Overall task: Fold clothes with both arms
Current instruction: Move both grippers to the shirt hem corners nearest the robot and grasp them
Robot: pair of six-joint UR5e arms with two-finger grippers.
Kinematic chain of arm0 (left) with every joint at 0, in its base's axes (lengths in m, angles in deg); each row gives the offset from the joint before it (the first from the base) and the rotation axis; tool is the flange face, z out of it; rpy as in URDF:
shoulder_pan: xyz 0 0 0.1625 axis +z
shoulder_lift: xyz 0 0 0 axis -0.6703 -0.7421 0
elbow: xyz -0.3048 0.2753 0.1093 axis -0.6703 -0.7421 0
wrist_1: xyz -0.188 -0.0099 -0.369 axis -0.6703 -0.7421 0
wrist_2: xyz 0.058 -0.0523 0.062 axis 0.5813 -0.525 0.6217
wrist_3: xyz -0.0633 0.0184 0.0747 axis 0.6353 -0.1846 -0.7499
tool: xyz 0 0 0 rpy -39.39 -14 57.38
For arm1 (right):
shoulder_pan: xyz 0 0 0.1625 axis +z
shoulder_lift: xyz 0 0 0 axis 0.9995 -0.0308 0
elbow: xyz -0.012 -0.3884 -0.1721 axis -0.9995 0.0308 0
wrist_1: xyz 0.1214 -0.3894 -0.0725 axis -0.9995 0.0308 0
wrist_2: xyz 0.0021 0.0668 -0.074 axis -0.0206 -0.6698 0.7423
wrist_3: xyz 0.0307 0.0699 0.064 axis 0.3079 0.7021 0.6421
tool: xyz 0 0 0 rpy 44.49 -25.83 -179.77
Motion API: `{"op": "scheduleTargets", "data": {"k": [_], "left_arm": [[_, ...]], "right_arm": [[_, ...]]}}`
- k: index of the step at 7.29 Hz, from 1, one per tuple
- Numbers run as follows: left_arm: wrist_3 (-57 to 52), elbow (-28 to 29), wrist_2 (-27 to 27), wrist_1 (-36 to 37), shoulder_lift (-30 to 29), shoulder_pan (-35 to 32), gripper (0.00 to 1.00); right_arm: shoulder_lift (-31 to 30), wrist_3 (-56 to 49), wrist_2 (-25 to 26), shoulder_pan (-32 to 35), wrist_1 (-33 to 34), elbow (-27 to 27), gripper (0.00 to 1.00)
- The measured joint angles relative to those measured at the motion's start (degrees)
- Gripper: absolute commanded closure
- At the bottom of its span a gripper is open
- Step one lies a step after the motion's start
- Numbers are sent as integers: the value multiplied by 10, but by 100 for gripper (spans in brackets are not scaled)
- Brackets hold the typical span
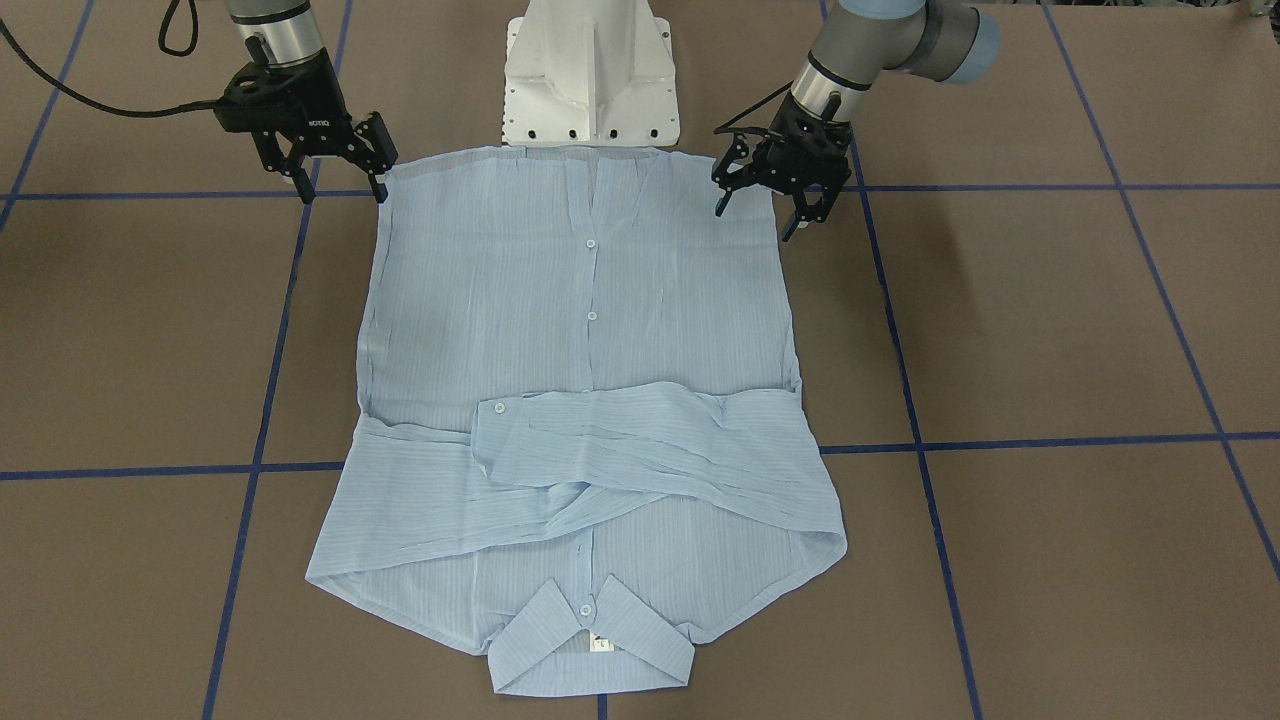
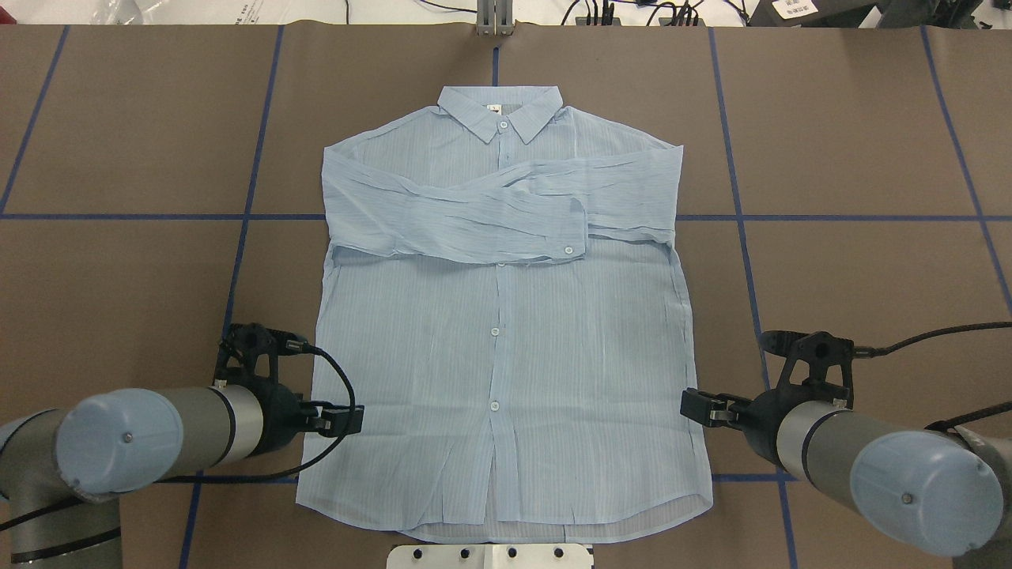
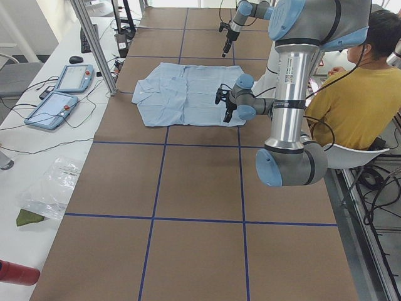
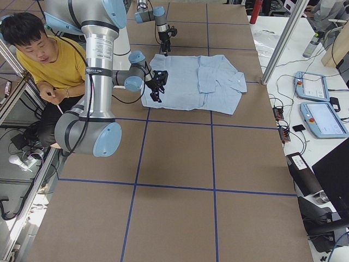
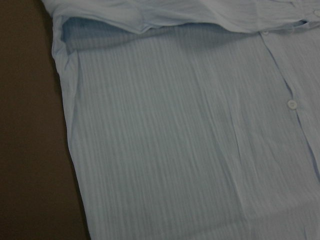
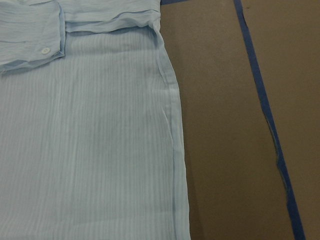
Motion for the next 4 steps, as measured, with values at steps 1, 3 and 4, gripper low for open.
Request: {"op": "scheduleTargets", "data": {"k": [1,3,4], "left_arm": [[24,-12,3,37,1,17,19],[69,-27,4,88,2,41,34],[83,-28,4,96,2,48,40]], "right_arm": [[-2,4,6,-6,0,0,0],[-3,12,16,-15,0,0,0],[-4,15,19,-19,0,0,0]]}}
